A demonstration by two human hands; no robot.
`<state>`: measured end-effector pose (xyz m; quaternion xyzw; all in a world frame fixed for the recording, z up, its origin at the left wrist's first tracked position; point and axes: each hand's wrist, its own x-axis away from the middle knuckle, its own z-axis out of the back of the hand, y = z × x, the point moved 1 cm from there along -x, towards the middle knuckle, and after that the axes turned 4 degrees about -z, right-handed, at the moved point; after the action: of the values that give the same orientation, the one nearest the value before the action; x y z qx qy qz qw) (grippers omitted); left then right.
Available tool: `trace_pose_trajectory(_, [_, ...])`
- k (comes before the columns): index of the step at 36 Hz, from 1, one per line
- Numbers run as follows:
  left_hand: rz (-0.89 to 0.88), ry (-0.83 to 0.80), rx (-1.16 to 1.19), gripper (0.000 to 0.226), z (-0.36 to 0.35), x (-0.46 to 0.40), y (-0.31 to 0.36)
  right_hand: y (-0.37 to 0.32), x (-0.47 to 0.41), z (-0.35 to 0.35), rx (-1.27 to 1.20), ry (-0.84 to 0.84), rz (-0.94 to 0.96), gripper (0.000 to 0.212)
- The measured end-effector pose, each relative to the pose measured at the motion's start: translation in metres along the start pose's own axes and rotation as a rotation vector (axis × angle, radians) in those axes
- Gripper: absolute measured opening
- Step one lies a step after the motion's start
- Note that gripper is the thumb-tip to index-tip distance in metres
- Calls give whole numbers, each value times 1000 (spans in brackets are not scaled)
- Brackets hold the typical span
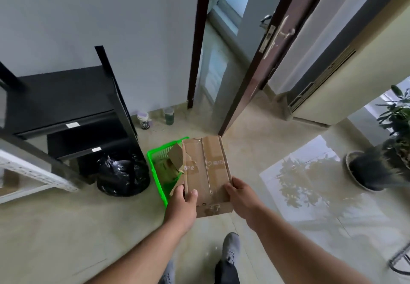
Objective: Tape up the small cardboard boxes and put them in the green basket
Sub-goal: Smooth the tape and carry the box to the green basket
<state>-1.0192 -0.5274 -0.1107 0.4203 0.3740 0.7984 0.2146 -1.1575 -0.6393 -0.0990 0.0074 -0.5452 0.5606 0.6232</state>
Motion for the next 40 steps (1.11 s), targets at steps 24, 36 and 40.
trace_pose_trajectory(24, [461,316,186,47,-106,-108,-38,-39,-198,-1,467,-317,44,56])
trace_pose_trajectory(36, [503,363,148,57,-98,-100,-25,-44,-224,41,582,-233,112,56])
trace_pose_trajectory(40, [492,382,145,55,-86,-91,-20,-52,-212,47,620,-239,133,56])
